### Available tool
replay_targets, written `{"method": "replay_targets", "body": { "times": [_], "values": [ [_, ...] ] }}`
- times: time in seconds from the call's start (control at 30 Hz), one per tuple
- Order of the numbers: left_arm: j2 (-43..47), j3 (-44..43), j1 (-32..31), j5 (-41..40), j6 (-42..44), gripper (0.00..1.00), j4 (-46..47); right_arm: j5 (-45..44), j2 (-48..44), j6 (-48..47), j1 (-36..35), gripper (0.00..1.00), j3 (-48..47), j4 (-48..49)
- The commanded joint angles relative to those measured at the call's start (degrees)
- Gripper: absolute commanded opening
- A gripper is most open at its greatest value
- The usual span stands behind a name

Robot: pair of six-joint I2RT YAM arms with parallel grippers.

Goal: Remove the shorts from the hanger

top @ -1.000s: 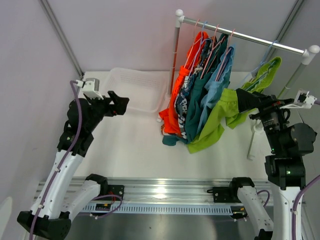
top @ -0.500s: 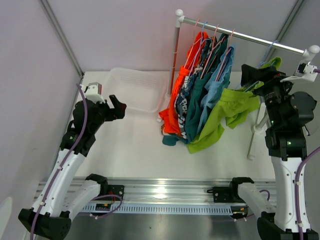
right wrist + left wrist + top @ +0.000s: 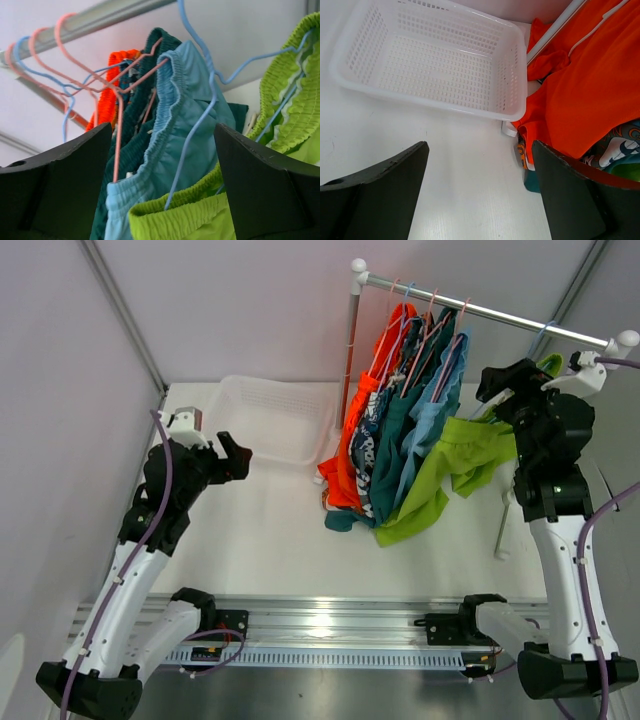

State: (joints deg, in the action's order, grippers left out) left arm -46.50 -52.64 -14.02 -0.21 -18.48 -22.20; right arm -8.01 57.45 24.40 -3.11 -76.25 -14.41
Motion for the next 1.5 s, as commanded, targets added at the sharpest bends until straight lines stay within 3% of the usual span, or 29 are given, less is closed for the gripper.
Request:
{"method": "replay_targets", "body": {
  "times": [0.0,0.2,0.3,0.33,0.37,0.4,0.5,0.63,0.7,0.93,1.17,1.47],
  "values": [
    [0.9,0.1,-0.2,1.5,0.4,0.91,0.4,-4.1,1.2,0.4,-0.9,0.85,2.2,1.9],
    [0.1,0.0,-0.2,2.0,0.4,0.91,0.1,-5.2,3.9,0.4,-1.8,0.72,5.1,5.4],
    [0.2,0.1,-0.2,2.1,0.4,0.91,0.1,-5.3,3.8,-0.1,-2.2,0.44,6.9,8.3],
    [0.2,0.3,-0.2,2.2,0.4,0.91,0.2,-5.3,3.5,-0.1,-2.3,0.27,7.2,9.2],
    [0.2,0.2,-0.2,2.2,0.5,0.91,0.5,-5.6,3.0,-0.1,-2.4,0.18,7.4,9.6],
    [0.3,0.1,-0.2,2.5,0.5,0.91,0.5,-5.8,2.6,-0.1,-2.6,0.00,8.1,9.8],
    [-0.5,0.4,-0.2,4.5,0.9,0.91,1.2,-6.4,-1.0,-0.8,-3.3,0.00,10.3,12.4],
    [-2.1,1.0,-0.3,13.2,2.0,0.91,4.2,-5.2,-5.8,-2.7,-3.8,0.00,10.0,13.1],
    [-3.0,-0.3,-3.4,15.6,3.5,0.93,5.6,-3.9,-7.3,-2.7,-3.8,0.00,8.2,10.7],
    [-14.1,-17.2,-30.8,7.8,8.3,0.98,4.4,-2.2,-9.6,-3.3,-3.8,0.00,3.5,7.1],
    [-26.4,-25.9,-45.3,12.1,9.6,0.99,12.7,-1.7,-8.3,-1.9,-3.9,0.00,3.5,6.1],
    [-42.6,-31.5,-47.7,20.5,7.8,0.99,23.9,0.2,-7.9,1.1,-3.8,0.00,3.1,5.5]
  ]
}}
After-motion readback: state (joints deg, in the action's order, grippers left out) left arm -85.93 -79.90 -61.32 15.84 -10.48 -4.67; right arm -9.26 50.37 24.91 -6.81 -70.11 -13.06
